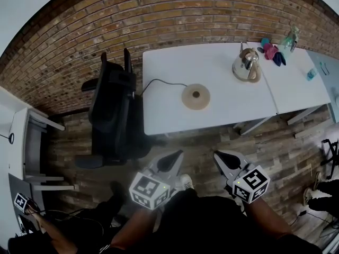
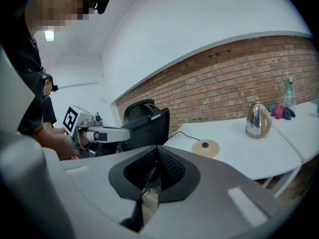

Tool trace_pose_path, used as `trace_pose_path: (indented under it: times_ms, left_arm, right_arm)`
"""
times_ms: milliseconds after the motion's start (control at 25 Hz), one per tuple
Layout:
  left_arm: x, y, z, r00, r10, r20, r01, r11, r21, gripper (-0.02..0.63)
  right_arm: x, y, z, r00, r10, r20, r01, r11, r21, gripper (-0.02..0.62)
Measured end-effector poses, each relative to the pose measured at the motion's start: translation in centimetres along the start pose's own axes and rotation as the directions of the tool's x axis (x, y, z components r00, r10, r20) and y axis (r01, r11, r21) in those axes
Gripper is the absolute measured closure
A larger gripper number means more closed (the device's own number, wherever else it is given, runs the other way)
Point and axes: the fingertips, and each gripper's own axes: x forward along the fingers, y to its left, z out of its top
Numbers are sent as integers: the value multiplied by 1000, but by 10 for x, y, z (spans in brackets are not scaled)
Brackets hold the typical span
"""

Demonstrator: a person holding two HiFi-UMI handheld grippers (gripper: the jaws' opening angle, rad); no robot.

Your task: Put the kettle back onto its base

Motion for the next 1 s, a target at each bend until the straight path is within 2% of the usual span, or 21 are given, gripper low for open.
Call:
trace_pose_path:
  times_ms: [440, 1000]
  left_arm:
    - [0, 21, 14, 998, -63, -3, 63, 997, 39, 606]
    - [11, 15, 9, 994, -106, -21, 107, 992, 66, 606]
  right_arm:
    - [18, 5, 19, 998, -57, 19, 57, 998, -24, 569]
    - [9, -12, 22, 990, -126, 68, 127, 992, -4, 569]
